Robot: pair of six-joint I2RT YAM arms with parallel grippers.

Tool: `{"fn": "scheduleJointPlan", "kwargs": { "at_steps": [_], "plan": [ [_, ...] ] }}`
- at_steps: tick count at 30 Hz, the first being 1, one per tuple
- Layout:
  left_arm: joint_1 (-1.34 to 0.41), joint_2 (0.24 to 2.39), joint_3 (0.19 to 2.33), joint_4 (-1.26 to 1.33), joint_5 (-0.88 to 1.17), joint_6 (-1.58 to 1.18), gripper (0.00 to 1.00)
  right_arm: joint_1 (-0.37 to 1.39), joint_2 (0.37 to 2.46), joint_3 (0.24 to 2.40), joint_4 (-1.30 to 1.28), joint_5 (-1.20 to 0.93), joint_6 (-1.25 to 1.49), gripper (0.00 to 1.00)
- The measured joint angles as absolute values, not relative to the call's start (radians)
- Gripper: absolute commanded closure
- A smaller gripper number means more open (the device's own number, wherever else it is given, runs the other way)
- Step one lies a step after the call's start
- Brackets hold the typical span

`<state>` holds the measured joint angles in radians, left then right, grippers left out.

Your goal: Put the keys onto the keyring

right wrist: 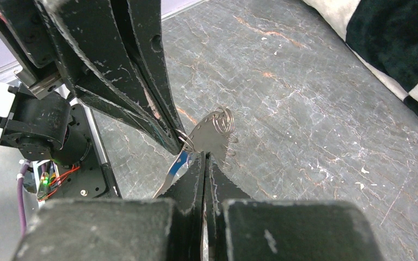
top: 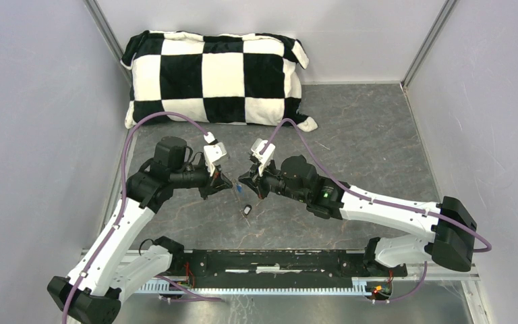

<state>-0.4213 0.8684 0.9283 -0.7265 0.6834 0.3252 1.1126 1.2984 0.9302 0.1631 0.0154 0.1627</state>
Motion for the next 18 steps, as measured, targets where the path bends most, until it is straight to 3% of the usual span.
{"fn": "scheduleJointPlan", "kwargs": {
  "at_steps": [18],
  "plan": [
    [-0.423, 0.777, 0.930, -0.661, 0.722, 0.326, 0.98, 1.099, 1.258, 0.884, 0.247, -0.025, 0.231, 1.00]
  ]
}}
